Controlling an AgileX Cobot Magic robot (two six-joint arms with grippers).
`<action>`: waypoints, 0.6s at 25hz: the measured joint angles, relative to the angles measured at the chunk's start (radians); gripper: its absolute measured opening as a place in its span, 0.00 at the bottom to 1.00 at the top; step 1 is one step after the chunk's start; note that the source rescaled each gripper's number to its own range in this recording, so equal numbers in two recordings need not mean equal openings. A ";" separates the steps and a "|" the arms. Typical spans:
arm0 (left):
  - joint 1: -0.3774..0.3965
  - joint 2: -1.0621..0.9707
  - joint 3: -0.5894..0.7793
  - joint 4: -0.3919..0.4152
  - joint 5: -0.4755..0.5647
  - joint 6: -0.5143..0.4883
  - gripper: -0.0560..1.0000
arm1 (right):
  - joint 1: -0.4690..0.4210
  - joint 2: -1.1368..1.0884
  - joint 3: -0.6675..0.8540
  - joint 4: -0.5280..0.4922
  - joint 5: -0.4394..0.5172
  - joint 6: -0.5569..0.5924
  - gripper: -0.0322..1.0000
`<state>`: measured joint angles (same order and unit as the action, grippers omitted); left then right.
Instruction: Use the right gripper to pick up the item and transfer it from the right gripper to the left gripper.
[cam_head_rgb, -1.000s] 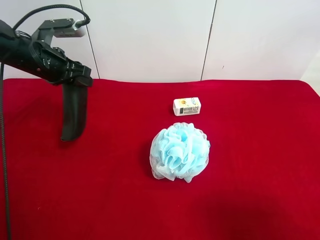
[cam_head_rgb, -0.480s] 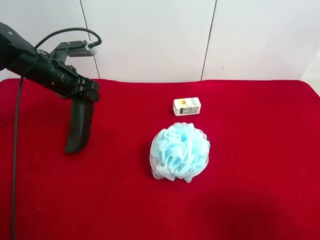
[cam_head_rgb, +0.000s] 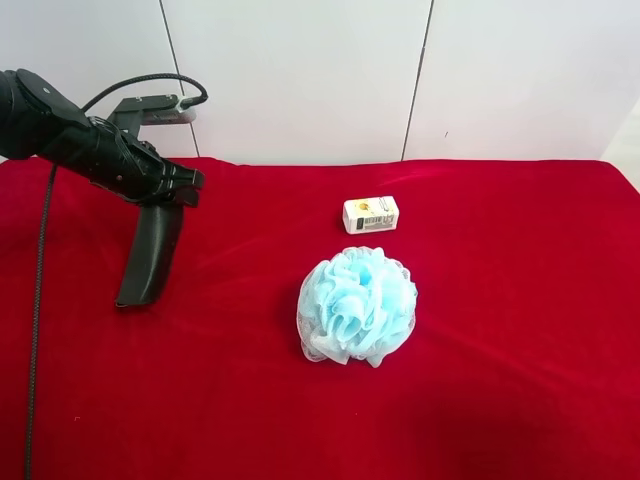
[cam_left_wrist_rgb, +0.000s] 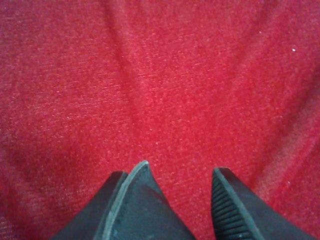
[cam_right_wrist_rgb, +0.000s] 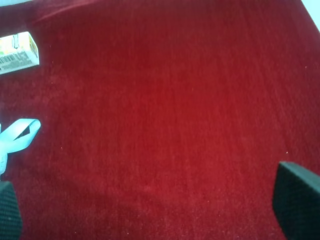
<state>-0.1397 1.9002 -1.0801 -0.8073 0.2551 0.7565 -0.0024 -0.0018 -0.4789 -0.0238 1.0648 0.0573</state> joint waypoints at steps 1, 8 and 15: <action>0.000 0.001 0.000 0.000 -0.004 0.000 0.06 | 0.000 0.000 0.000 0.000 0.000 0.000 1.00; 0.001 0.016 0.011 0.033 -0.039 0.019 0.71 | 0.000 0.000 0.000 0.000 0.000 0.000 1.00; 0.001 0.016 0.011 0.034 -0.082 0.019 0.90 | 0.000 0.000 0.000 0.000 0.000 0.000 1.00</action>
<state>-0.1387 1.9160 -1.0696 -0.7735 0.1730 0.7759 -0.0024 -0.0018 -0.4789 -0.0238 1.0648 0.0573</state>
